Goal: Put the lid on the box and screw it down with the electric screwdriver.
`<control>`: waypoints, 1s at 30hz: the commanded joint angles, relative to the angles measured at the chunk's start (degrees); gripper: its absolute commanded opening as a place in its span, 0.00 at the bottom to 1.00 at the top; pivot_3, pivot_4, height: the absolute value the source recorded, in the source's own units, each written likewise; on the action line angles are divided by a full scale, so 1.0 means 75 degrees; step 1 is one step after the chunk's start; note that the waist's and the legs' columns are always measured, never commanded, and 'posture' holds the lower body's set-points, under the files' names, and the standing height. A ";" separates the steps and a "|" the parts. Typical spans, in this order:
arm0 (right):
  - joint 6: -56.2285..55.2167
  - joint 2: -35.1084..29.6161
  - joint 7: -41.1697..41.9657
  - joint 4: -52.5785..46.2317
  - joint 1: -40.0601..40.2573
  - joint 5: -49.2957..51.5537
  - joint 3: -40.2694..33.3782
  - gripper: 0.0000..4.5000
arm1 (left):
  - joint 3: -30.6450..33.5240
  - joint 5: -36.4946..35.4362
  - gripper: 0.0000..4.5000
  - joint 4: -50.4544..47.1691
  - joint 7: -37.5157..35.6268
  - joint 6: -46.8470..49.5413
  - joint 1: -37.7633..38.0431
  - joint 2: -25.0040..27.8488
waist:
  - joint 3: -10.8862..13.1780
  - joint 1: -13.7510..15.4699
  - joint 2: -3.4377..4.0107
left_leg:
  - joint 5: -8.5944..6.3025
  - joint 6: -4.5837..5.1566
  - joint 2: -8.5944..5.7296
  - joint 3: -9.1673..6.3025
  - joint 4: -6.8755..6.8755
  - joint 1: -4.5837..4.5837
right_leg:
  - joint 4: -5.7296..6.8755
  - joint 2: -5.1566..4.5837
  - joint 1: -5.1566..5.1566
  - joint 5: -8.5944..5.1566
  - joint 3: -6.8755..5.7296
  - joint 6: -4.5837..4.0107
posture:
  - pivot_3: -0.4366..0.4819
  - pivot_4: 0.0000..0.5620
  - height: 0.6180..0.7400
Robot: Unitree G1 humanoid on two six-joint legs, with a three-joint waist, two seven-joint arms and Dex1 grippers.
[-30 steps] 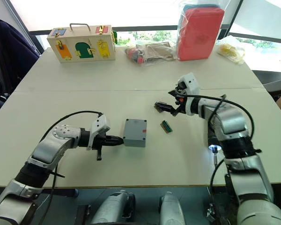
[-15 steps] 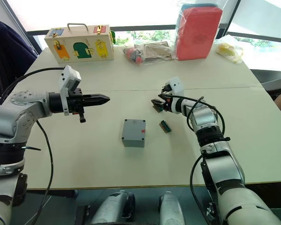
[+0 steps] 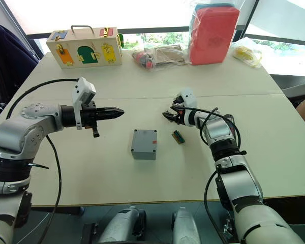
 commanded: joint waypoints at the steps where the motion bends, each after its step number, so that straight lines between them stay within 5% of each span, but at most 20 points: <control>1: -0.0077 0.0062 -0.0040 -0.0151 -0.0125 0.0007 -0.0195 0.55 | -0.0017 0.0039 0.00 -0.0085 -0.0026 -0.0262 -0.0053 0.0096 | 0.0000 -0.0005 0.0000 | 0.0000 0.0000 0.0000 0.0000 0.0000 0.0000 | 0.0000 0.0000 0.0000 0.0000 0.0000 0.0000 | 0.48 0.27 1.00; 9: -0.0018 0.0196 -0.0070 -0.0178 -0.0121 0.0033 -0.0279 0.55 | -0.0062 0.0016 0.00 -0.0061 -0.0076 -0.0400 -0.0009 0.0118 | 0.0000 -0.0002 0.0000 | 0.0000 0.0000 0.0000 0.0000 0.0000 0.0000 | 0.0000 0.0000 0.0000 0.0000 0.0001 0.0000 | 0.48 0.27 1.00; 15: -0.0091 0.0256 -0.0175 -0.0113 -0.0124 0.0011 -0.0336 0.02 | -0.0119 0.0065 0.00 -0.0009 -0.0127 -0.0565 0.0120 0.0155 | 0.0000 -0.0013 0.0000 | 0.0000 0.0000 0.0000 0.0000 0.0000 0.0000 | 0.0000 0.0000 -0.0001 0.0000 0.0001 0.0000 | 0.48 0.27 1.00; 30: -0.0053 0.0026 -0.0066 -0.0756 -0.0070 0.0028 -0.0407 0.01 | -0.0184 0.0198 0.00 0.0298 -0.0286 -0.0924 0.0219 0.0175 | 0.0000 -0.0004 0.0001 | 0.0000 0.0000 0.0000 0.0000 0.0000 0.0000 | 0.0001 0.0000 -0.0001 0.0000 0.0001 0.0000 | 0.48 0.27 1.00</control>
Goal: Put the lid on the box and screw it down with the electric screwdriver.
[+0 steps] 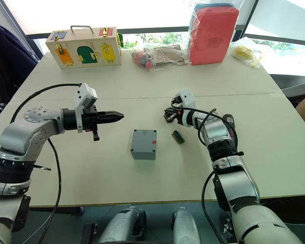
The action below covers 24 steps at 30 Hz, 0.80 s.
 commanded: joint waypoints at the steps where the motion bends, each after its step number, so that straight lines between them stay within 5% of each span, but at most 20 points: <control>1: -0.0018 -0.0198 0.0089 -0.0769 -0.0063 0.0110 -0.0252 0.01 | 0.0050 0.0044 0.00 -0.0047 -0.0052 -0.0209 -0.0007 0.0080 | 0.0000 0.0003 0.0000 | 0.0000 0.0000 0.0000 0.0000 0.0000 0.0000 | 0.0000 0.0000 0.0000 0.0000 0.0000 0.0000 | 0.48 0.27 1.00; 8: 0.0532 -0.0511 0.0212 -0.2077 0.0105 0.0377 -0.0495 0.01 | 0.0031 0.0061 0.00 -0.0057 -0.0088 -0.0234 0.0023 0.0040 | 0.0001 0.0012 0.0001 | 0.0000 0.0000 0.0000 0.0000 0.0000 0.0000 | 0.0000 0.0000 -0.0001 0.0000 0.0000 0.0000 | 0.48 0.27 1.00; 17: 0.2375 -0.1124 0.0922 -0.6715 0.2301 0.1843 -0.0327 0.01 | -0.0083 -0.0403 0.00 -0.0785 -0.1017 0.0373 0.0389 0.0828 | 0.0000 0.0046 0.0001 | -0.0003 0.0005 0.0003 -0.0001 -0.0003 -0.0001 | -0.0004 -0.0001 0.0002 0.0000 0.0000 0.0000 | 0.48 0.27 1.00; 24: 0.2738 -0.1002 0.0531 -0.7419 0.2949 0.2017 -0.0077 0.01 | -0.0261 -0.0317 0.00 -0.0534 -0.1014 0.0231 0.0305 0.0691 | 0.0000 0.0053 0.0000 | -0.0032 0.0056 0.0000 -0.0002 0.0005 0.0005 | -0.0002 -0.0005 0.0003 -0.0001 0.0000 0.0000 | 0.48 0.27 1.00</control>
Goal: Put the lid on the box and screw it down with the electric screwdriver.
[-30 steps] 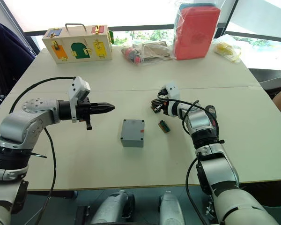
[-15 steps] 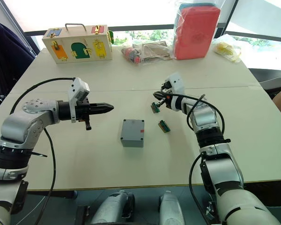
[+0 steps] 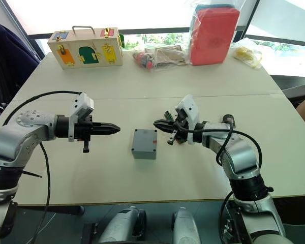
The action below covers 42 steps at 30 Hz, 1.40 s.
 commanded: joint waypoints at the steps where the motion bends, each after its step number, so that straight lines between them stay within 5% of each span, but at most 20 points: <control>1: -0.0043 0.0078 -0.0186 -0.0274 0.0144 0.0064 0.0114 0.01 | -0.0063 -0.0006 0.00 0.0024 -0.0008 -0.0116 -0.0137 -0.0092 | 0.0000 0.0005 0.0000 | 0.0001 -0.0002 0.0000 0.0000 0.0000 -0.0001 | -0.0002 0.0000 0.0000 0.0000 0.0000 0.0000 | 0.48 0.27 1.00; 29: -0.0495 0.0069 -0.0459 0.0441 0.0265 -0.0155 0.0421 0.01 | -0.0125 0.0045 0.00 0.0016 0.0079 -0.0167 -0.0111 -0.0196 | 0.0000 -0.0007 0.0000 | 0.0005 -0.0008 -0.0001 0.0003 0.0001 -0.0002 | -0.0004 0.0002 0.0001 -0.0001 0.0000 0.0000 | 0.48 0.27 1.00; 32: -0.0500 0.0067 -0.0458 0.0463 0.0238 -0.0159 0.0426 0.15 | -0.0141 0.0044 0.00 0.0011 0.0099 -0.0166 -0.0125 -0.0218 | 0.0000 -0.0007 0.0000 | 0.0005 -0.0007 -0.0001 0.0003 0.0001 -0.0002 | -0.0004 0.0002 0.0001 -0.0001 0.0000 0.0000 | 0.48 0.27 1.00; 40: -0.0175 -0.0170 -0.0546 0.0212 0.0241 0.0013 0.0032 0.85 | -0.0228 0.0085 0.00 0.0114 0.0115 -0.0273 -0.0263 -0.0454 | 0.0000 -0.0001 0.0000 | 0.0005 -0.0008 -0.0001 0.0003 0.0001 -0.0002 | -0.0004 0.0002 0.0001 -0.0001 0.0000 0.0001 | 0.48 0.27 1.00; 42: 0.0486 -0.0105 -0.0906 -0.0109 0.0188 0.0489 -0.0621 0.85 | -0.0251 -0.0001 0.00 0.0065 0.0099 -0.0269 -0.0369 -0.0611 | 0.0000 0.0015 0.0000 | 0.0005 -0.0008 -0.0001 0.0003 0.0001 -0.0002 | -0.0004 0.0001 0.0002 0.0000 -0.0001 0.0001 | 0.48 0.27 1.00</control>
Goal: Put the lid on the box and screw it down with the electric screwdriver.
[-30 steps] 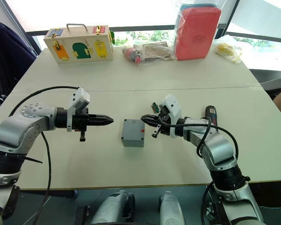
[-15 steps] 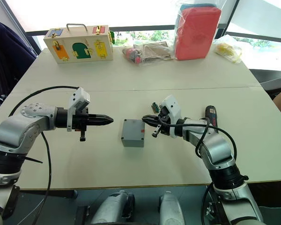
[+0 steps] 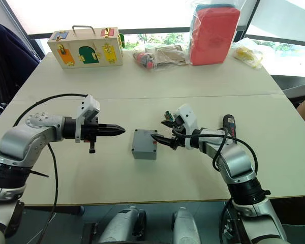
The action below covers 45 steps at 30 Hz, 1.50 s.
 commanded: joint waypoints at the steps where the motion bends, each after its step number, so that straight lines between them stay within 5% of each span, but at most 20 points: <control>1: 0.1089 0.0085 -0.0710 -0.0764 -0.0221 0.0858 -0.1378 0.85 | -0.0035 -0.0146 0.00 -0.0193 -0.0021 -0.0144 -0.0335 -0.0222 | 0.0000 0.0015 0.0000 | 0.0000 0.0000 0.0000 0.0000 0.0001 0.0000 | 0.0000 0.0000 0.0002 0.0000 0.0000 0.0000 | 0.48 0.27 1.00; 4: 0.3339 0.0041 -0.1732 -0.0890 -0.1034 0.1576 -0.2939 0.85 | -0.0329 0.0071 0.00 -0.0009 -0.0079 -0.0561 -0.0836 -0.0613 | 0.0000 0.0054 0.0000 | 0.0001 -0.0001 0.0000 -0.0001 0.0006 -0.0001 | 0.0002 -0.0002 0.0002 0.0000 0.0001 0.0000 | 0.48 0.27 1.00; 5: 0.3994 -0.0085 -0.1895 -0.0943 -0.1263 0.1747 -0.3259 0.98 | -0.0416 0.0105 0.00 0.0052 -0.0127 -0.0656 -0.0981 -0.0731 | 0.0001 0.0097 0.0000 | 0.0004 -0.0007 -0.0001 -0.0001 0.0007 0.0000 | 0.0003 -0.0004 0.0002 0.0001 0.0001 0.0000 | 0.48 0.27 1.00; 9: 0.6456 -0.1415 -0.2048 -0.0692 -0.2290 0.1956 -0.3789 1.00 | -0.0894 0.0186 0.00 0.0061 -0.0546 -0.1033 -0.1348 -0.1061 | 0.0001 0.0163 0.0004 | 0.0003 -0.0007 0.0000 -0.0001 0.0003 -0.0001 | -0.0001 -0.0005 0.0000 0.0000 0.0000 -0.0002 | 0.48 0.27 1.00; 15: 0.6772 -0.3790 -0.2356 0.1005 -0.2002 0.2590 -0.2882 1.00 | -0.1648 0.0725 0.00 0.0526 -0.1152 -0.2212 -0.1421 -0.1548 | 0.0001 0.0143 0.0002 | -0.0018 0.0032 0.0000 0.0012 0.0009 -0.0001 | -0.0013 -0.0016 0.0011 0.0000 -0.0001 -0.0002 | 0.48 0.27 1.00; 23: 0.6772 -0.5735 -0.1993 0.2770 -0.2240 0.3933 -0.0716 1.00 | -0.1939 0.1352 0.00 0.1113 -0.0972 -0.3306 -0.1432 -0.2321 | 0.0001 0.0126 0.0005 | -0.0023 0.0042 0.0005 0.0020 0.0012 -0.0003 | -0.0019 -0.0019 0.0009 0.0000 -0.0001 -0.0002 | 0.48 0.27 1.00; 31: 0.6772 -0.5742 -0.1382 0.3664 -0.3233 0.3672 0.0797 1.00 | -0.1996 0.1640 0.00 0.1056 -0.0738 -0.3539 -0.1165 -0.2585 | 0.0001 0.0135 0.0007 | -0.0024 0.0043 0.0007 0.0019 0.0014 -0.0005 | -0.0020 -0.0016 0.0007 0.0000 -0.0002 -0.0002 | 0.48 0.27 1.00; 45: 0.6340 -0.4822 -0.0640 0.4205 -0.3145 0.2130 0.1854 1.00 | -0.1841 0.1583 0.00 0.0627 -0.0465 -0.3159 -0.0873 -0.2477 | 0.0000 0.0142 0.0009 | -0.0027 0.0047 0.0006 0.0018 0.0017 -0.0008 | -0.0022 -0.0016 0.0008 0.0001 -0.0004 0.0000 | 0.48 0.27 1.00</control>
